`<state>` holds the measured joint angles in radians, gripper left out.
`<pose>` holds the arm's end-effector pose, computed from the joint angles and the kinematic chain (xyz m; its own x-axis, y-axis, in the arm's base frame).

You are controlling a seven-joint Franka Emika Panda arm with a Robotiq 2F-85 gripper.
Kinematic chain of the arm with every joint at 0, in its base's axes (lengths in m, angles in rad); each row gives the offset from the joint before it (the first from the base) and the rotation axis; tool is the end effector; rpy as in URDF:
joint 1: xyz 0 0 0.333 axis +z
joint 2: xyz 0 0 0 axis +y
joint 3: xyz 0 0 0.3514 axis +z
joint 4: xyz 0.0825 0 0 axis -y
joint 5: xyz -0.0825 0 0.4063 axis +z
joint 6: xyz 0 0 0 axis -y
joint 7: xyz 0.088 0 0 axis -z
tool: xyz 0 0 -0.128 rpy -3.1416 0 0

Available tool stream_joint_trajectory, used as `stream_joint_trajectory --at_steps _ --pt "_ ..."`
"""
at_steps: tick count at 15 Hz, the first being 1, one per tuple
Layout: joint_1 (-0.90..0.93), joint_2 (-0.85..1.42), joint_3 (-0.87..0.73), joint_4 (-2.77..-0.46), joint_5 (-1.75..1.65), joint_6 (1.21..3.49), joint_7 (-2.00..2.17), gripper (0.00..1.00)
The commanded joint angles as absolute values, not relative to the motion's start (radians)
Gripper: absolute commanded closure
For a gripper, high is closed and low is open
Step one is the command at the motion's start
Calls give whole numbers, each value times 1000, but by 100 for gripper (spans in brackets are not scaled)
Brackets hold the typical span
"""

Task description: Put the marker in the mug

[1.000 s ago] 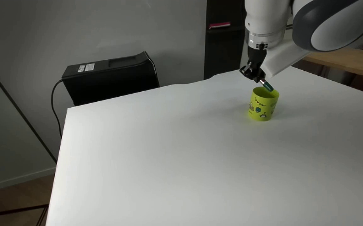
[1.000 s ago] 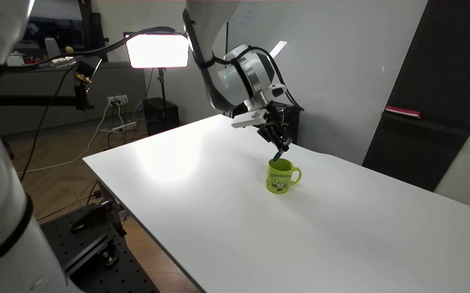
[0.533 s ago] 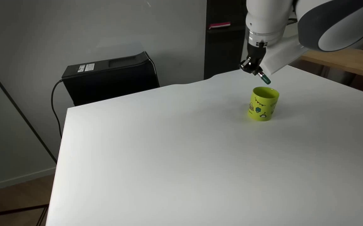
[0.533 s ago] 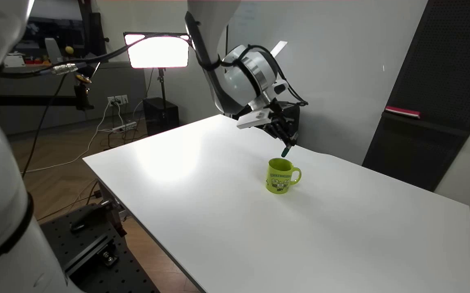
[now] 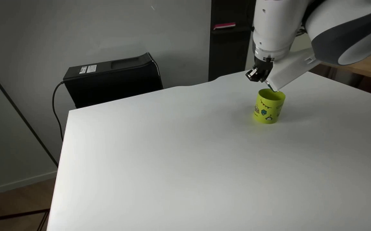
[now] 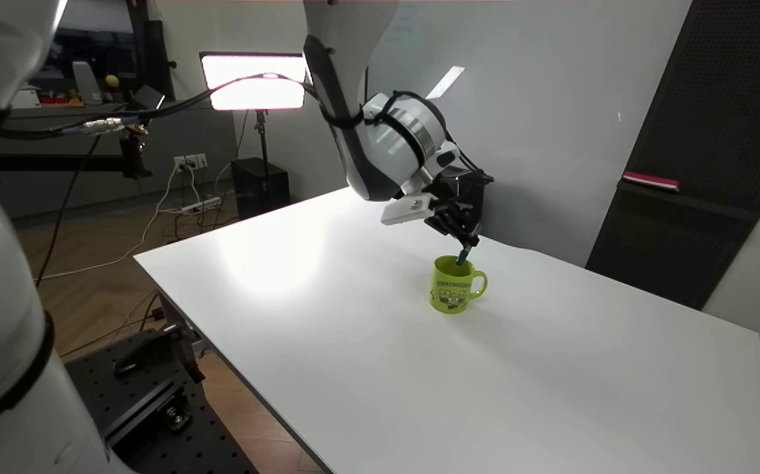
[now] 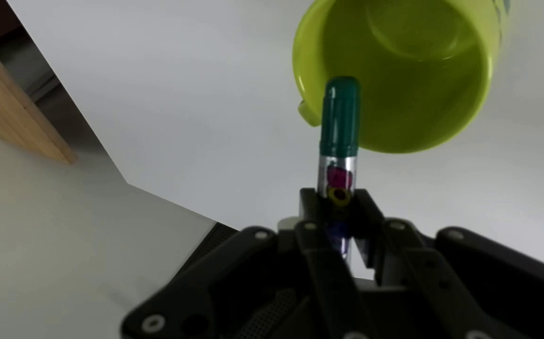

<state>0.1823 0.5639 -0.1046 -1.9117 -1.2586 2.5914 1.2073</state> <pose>0.6686 0.0631 0.1984 0.8799 0.1101 0.4623 -0.1496 -0.8592 0.4893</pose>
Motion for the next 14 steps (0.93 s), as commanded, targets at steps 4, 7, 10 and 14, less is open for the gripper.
stream_joint_trajectory --at_steps 4,7,10,14 --pt "169 576 -78 -1936 -1353 2578 1328 95" --pt "163 581 -67 -1949 -1371 2569 1345 95" --pt "159 586 -58 -1959 -1378 2556 1346 95" --pt "148 584 -41 -1960 -1365 2530 1319 47"
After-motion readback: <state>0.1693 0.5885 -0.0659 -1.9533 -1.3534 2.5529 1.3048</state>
